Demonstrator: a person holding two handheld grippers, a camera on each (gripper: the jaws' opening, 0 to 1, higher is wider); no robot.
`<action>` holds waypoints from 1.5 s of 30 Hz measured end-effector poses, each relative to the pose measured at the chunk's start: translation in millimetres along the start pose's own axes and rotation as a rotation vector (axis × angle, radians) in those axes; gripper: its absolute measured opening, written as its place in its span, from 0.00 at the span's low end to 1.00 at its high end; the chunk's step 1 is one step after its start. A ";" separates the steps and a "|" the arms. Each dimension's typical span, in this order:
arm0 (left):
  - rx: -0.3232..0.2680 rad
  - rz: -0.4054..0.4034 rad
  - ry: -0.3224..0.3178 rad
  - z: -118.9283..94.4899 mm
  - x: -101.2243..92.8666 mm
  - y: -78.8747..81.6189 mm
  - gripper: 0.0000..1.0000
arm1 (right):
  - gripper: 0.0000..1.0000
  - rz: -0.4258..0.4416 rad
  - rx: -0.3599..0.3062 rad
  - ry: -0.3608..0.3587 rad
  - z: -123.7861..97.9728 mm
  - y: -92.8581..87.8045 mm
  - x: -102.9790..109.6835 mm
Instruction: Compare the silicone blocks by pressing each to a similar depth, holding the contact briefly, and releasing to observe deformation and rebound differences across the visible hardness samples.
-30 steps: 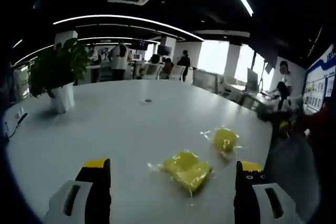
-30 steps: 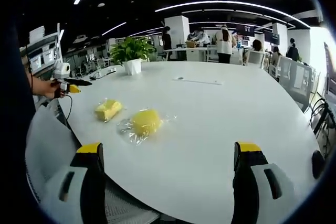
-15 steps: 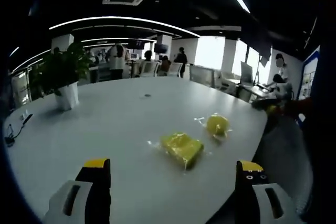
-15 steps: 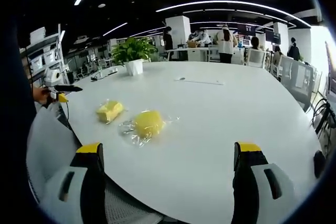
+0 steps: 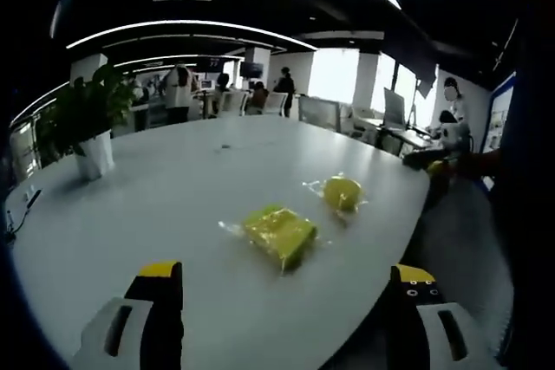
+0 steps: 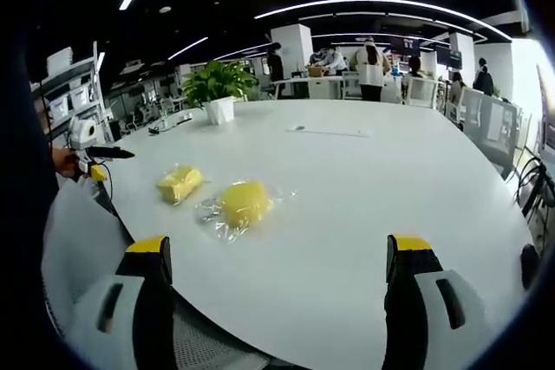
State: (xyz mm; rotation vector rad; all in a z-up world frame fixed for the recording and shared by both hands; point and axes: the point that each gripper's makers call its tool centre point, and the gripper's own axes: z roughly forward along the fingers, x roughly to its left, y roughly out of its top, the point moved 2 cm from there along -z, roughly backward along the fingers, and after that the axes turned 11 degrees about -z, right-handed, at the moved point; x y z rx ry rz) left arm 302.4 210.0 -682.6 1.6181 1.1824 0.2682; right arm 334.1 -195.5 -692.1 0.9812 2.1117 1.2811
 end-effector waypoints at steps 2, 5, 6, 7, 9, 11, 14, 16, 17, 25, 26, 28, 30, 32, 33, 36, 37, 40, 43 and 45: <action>-0.004 0.011 -0.007 9.0 -4.0 8.8 1.00 | 0.97 0.018 0.011 0.011 0.1 -0.9 2.2; 0.003 -0.028 -0.084 23.0 -16.2 17.4 1.00 | 0.97 0.013 0.003 0.005 -1.8 0.3 2.0; 0.035 -0.074 -0.128 29.4 -24.5 18.8 1.00 | 0.97 0.018 0.003 0.004 -2.2 0.0 1.7; 0.045 -0.078 -0.148 33.0 -28.6 21.0 1.00 | 0.97 0.022 0.000 0.002 -3.2 1.1 2.7; 0.064 -0.061 -0.171 42.7 -39.8 29.2 1.00 | 0.97 0.020 0.000 -0.001 -3.9 -0.1 2.4; 0.073 -0.109 -0.203 53.6 -44.6 35.1 1.00 | 0.97 0.023 0.006 -0.002 -5.3 -2.3 2.5; 0.056 -0.177 -0.235 73.2 -52.8 51.2 1.00 | 0.97 0.035 0.000 -0.008 -8.8 -2.2 3.0; 0.073 -0.246 -0.274 86.2 -62.1 58.3 1.00 | 0.97 0.039 0.000 -0.012 -9.4 -3.4 2.4; 0.074 -0.239 -0.258 95.4 -60.3 61.5 1.00 | 0.97 0.043 -0.002 -0.013 -9.8 -4.0 2.3; 0.189 -0.348 -0.291 140.1 -78.6 68.3 1.00 | 0.97 0.040 -0.007 -0.005 -13.0 -2.9 4.4; 0.205 -0.363 -0.294 143.9 -79.3 68.6 1.00 | 0.97 0.042 -0.006 -0.007 -13.3 -3.2 3.8; 0.248 -0.382 -0.291 155.5 -80.5 66.6 1.00 | 0.97 0.043 -0.004 -0.011 -13.9 -4.4 2.5; 0.280 -0.439 -0.276 167.7 -78.9 62.5 1.00 | 0.96 0.046 -0.008 -0.015 -15.0 -4.2 2.3; 0.338 -0.581 -0.258 176.4 -78.2 56.9 1.00 | 0.96 0.050 -0.015 -0.015 -16.0 -4.5 1.8; 0.322 -0.617 -0.286 183.6 -81.9 59.8 1.00 | 0.97 0.054 -0.015 -0.016 -16.7 -4.4 2.4; 0.382 -0.565 -0.235 199.7 -77.7 48.2 1.00 | 0.96 0.059 -0.006 -0.016 -17.8 -8.9 2.2; 0.398 -0.549 -0.232 203.2 -78.3 44.7 1.00 | 0.96 0.062 -0.008 -0.017 -19.2 -8.7 3.2; 0.466 -0.622 -0.258 217.3 -85.4 31.0 1.00 | 0.96 0.062 -0.010 -0.020 -21.9 -9.6 3.0; 0.501 -0.644 -0.224 226.6 -78.7 18.0 1.00 | 0.96 0.058 -0.007 -0.019 -24.5 -11.8 3.4; 0.497 -0.702 -0.233 232.5 -78.0 15.4 1.00 | 0.96 0.066 -0.009 -0.022 -27.2 -13.5 3.4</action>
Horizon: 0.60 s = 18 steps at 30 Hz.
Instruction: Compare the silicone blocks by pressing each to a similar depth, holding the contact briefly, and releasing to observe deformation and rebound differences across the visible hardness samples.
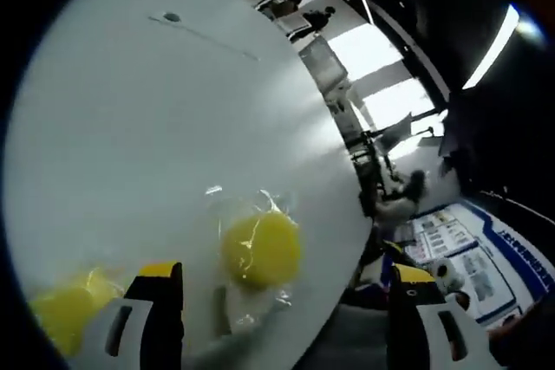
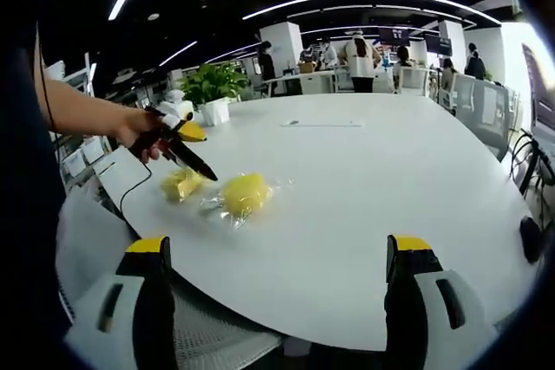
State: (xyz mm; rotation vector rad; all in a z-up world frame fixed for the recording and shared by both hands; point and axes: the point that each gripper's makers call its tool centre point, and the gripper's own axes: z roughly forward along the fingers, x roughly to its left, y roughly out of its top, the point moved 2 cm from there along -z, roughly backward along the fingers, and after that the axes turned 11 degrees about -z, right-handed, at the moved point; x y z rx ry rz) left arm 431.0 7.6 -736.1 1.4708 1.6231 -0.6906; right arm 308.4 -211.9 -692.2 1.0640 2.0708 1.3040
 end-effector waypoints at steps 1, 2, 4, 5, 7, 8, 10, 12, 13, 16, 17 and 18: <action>0.005 -0.038 -0.008 1.7 0.6 -0.7 1.00 | 0.96 0.001 0.000 0.000 -0.8 -0.7 0.3; 0.011 -0.058 -0.019 3.1 0.5 -1.3 0.98 | 0.96 0.001 0.003 -0.001 -1.6 -2.1 0.6; 0.033 -0.051 -0.051 6.5 0.3 -3.7 0.94 | 0.96 0.001 0.005 -0.001 -1.9 -3.3 1.0; 0.041 -0.042 -0.059 7.9 -0.5 -4.5 0.89 | 0.96 0.007 0.004 0.001 -1.9 -4.0 1.1; 0.042 -0.050 -0.059 10.2 3.2 -4.5 0.87 | 0.96 0.016 0.002 -0.002 -1.6 -5.2 0.4; 0.041 -0.059 -0.057 12.0 5.9 -4.1 0.87 | 0.96 0.018 0.001 -0.003 -1.2 -4.3 1.0; 0.034 -0.073 -0.066 14.9 7.0 -1.2 0.85 | 0.96 0.019 0.001 0.000 0.4 -4.5 0.8; 0.029 -0.081 -0.072 17.3 4.6 0.4 0.84 | 0.96 0.017 0.002 0.006 1.9 -2.9 1.2; 0.030 -0.078 -0.071 19.2 4.0 0.5 0.83 | 0.96 0.016 0.003 0.007 2.6 -2.6 0.6; 0.066 -0.049 -0.052 25.5 3.4 -4.5 0.78 | 0.96 0.017 0.004 0.011 4.5 -1.3 -0.6; 0.074 -0.041 -0.037 28.5 4.9 -3.9 0.75 | 0.96 0.013 0.006 0.016 4.9 -1.0 -0.1; 0.075 -0.035 -0.027 29.6 5.8 -4.2 0.71 | 0.96 0.012 0.008 0.019 5.1 -1.0 0.0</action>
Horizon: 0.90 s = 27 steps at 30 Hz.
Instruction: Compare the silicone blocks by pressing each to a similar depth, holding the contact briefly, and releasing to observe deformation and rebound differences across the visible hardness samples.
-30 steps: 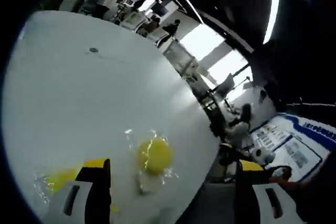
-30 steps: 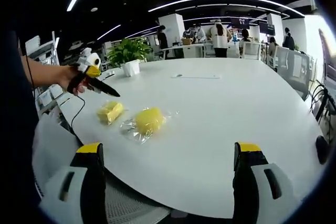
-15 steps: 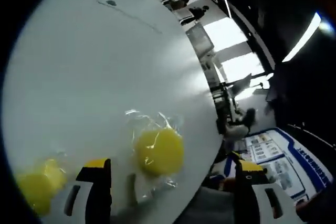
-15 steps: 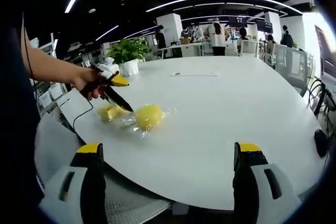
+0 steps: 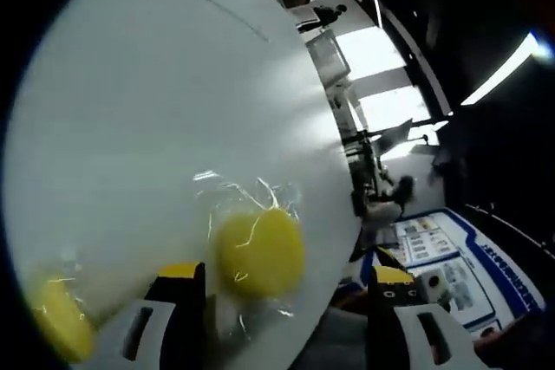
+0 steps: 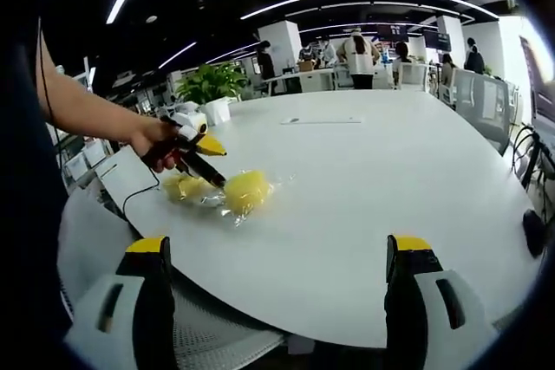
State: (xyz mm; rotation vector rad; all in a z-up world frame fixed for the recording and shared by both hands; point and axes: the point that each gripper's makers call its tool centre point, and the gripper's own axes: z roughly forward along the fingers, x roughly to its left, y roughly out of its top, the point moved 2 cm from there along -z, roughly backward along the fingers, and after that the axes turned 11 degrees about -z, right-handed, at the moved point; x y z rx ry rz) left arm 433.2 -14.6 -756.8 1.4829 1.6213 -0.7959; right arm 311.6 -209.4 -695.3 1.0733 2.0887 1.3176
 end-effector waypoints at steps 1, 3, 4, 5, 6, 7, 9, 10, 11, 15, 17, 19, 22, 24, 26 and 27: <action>-0.003 0.012 0.026 0.4 3.1 0.3 0.68 | 0.96 0.000 0.003 0.004 0.1 -0.4 0.1; -0.008 0.011 0.051 0.3 8.0 2.7 0.59 | 0.96 -0.005 0.010 0.004 -0.4 -1.8 -0.8; -0.010 0.008 0.055 0.5 9.3 2.8 0.56 | 0.96 -0.005 0.011 0.004 -0.6 -2.0 -0.9; -0.014 0.000 0.059 0.6 10.8 2.9 0.54 | 0.96 -0.002 0.014 0.004 -0.9 -3.0 -1.6; -0.017 -0.004 0.064 0.6 12.1 3.3 0.52 | 0.96 -0.001 0.015 0.004 -1.2 -4.2 -2.3; -0.019 -0.010 0.068 0.5 13.2 3.3 0.50 | 0.96 -0.002 0.016 0.003 -1.6 -4.7 -2.9; -0.018 -0.023 0.071 1.1 14.6 3.4 0.46 | 0.96 0.001 0.019 0.000 -2.3 -7.1 -4.1; -0.014 -0.030 0.072 1.1 15.8 3.7 0.44 | 0.96 0.004 0.023 -0.001 -2.5 -9.0 -4.6; -0.012 -0.042 0.083 0.9 18.7 5.4 0.42 | 0.96 0.006 0.026 -0.001 -2.7 -10.5 -4.0; -0.010 -0.040 0.098 3.6 17.1 6.6 0.37 | 0.96 0.011 0.029 -0.001 -3.7 -12.1 -2.3; -0.015 -0.051 0.100 7.4 18.0 6.8 0.35 | 0.96 0.019 0.027 -0.004 -4.2 -13.8 -3.3; -0.016 -0.056 0.117 9.7 21.5 8.7 0.31 | 0.96 0.024 0.026 -0.007 -4.9 -13.7 -4.0; -0.019 -0.037 0.129 11.0 22.0 8.6 0.29 | 0.96 0.022 0.028 -0.009 -6.3 -14.2 -6.2; -0.021 -0.024 0.135 13.1 20.7 8.1 0.29 | 0.96 0.024 0.029 -0.011 -7.7 -14.4 -7.2; -0.023 -0.010 0.146 14.5 20.7 7.9 0.28 | 0.96 0.027 0.031 -0.013 -8.1 -15.1 -8.3; -0.021 -0.009 0.152 14.8 20.9 7.5 0.28 | 0.96 0.025 0.033 -0.015 -8.4 -15.2 -8.7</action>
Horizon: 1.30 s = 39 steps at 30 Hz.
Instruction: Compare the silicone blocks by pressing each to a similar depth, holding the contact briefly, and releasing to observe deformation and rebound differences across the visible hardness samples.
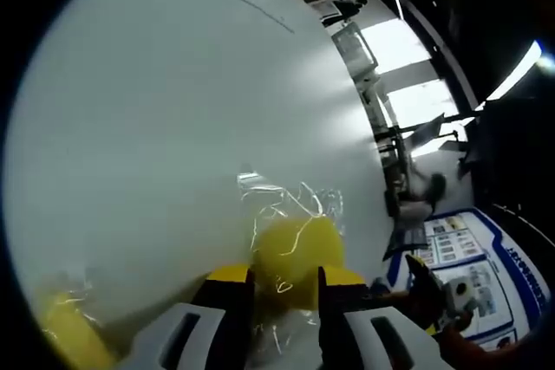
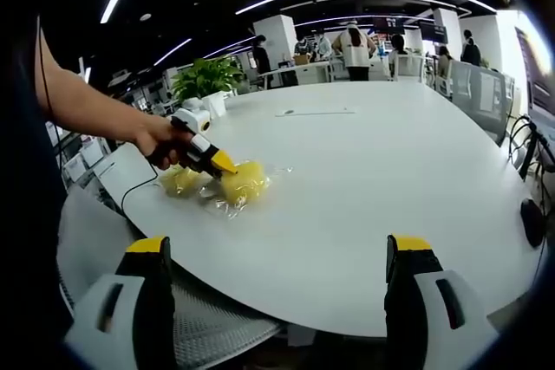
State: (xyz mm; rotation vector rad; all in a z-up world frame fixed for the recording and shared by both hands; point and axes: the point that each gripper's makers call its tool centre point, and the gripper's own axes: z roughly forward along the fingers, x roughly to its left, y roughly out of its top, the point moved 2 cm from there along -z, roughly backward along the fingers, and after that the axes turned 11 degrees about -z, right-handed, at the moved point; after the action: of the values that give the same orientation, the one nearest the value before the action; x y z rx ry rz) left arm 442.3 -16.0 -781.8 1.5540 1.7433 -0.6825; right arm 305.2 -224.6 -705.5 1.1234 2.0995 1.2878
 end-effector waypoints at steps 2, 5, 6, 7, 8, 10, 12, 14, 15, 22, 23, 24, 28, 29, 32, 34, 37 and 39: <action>0.002 0.008 0.003 0.1 -2.9 -0.8 0.25 | 0.96 0.001 0.003 -0.002 -0.5 -0.6 -1.0; 0.007 0.014 0.035 0.4 -2.6 -0.7 0.21 | 0.96 0.002 0.007 -0.002 -0.7 -1.8 -2.0; 0.012 0.013 0.035 0.2 -3.7 -0.9 0.19 | 0.96 -0.001 0.007 -0.002 -0.9 -1.6 -2.1; 0.018 0.009 0.036 0.2 -4.3 -1.6 0.16 | 0.96 0.000 0.007 -0.003 -0.9 -1.4 -2.1; 0.030 0.011 0.038 1.0 -5.8 -3.6 0.15 | 0.96 0.000 0.008 -0.003 -1.1 -1.6 -2.5; 0.029 0.033 0.050 1.4 -8.3 -5.9 0.11 | 0.96 0.002 0.009 -0.005 -1.0 -2.7 -3.7; 0.018 0.028 0.055 1.1 -8.5 -5.6 0.09 | 0.96 0.003 0.010 -0.006 -1.4 -2.3 -3.3; 0.012 0.034 0.054 0.6 -9.9 -5.6 0.07 | 0.96 0.001 0.009 -0.004 -1.6 -1.9 -2.7; 0.010 0.038 0.053 0.1 -10.8 -6.0 0.06 | 0.96 0.000 0.010 -0.003 -1.5 -1.9 -2.5; -0.030 0.078 0.015 -3.3 -17.2 -8.3 0.01 | 0.96 -0.002 0.013 -0.002 -1.0 0.0 -1.9; -0.038 0.081 0.008 -4.5 -18.1 -10.1 0.01 | 0.96 -0.004 0.011 -0.002 -0.4 0.8 -2.0; -0.048 0.085 0.002 -5.3 -18.8 -11.1 0.01 | 0.96 -0.004 0.012 -0.001 0.1 1.2 -1.6; -0.094 0.103 -0.018 -12.2 -20.6 -10.4 0.00 | 0.96 -0.016 0.009 0.005 0.4 6.9 3.7; -0.117 0.121 -0.019 -16.0 -22.1 -9.2 0.00 | 0.96 -0.023 0.004 0.007 -0.6 9.8 6.3; -0.160 0.164 -0.047 -26.8 -28.3 -5.6 0.00 | 0.96 -0.028 0.004 0.010 -0.6 8.0 9.0; -0.201 0.167 -0.092 -36.6 -36.8 -2.8 0.00 | 0.96 -0.024 0.006 0.009 -0.3 4.5 8.7; -0.261 0.208 -0.118 -50.4 -45.2 5.9 0.00 | 0.96 -0.008 -0.001 0.006 -0.6 5.4 7.3; -0.317 0.271 -0.145 -59.1 -53.3 14.4 0.00 | 0.96 -0.011 0.003 0.012 -0.2 7.4 8.3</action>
State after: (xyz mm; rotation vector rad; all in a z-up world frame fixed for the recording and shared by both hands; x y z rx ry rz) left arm 449.9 -1.6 -702.6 1.4440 1.4213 -0.3542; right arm 303.3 -216.2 -698.5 1.1063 2.1143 1.2900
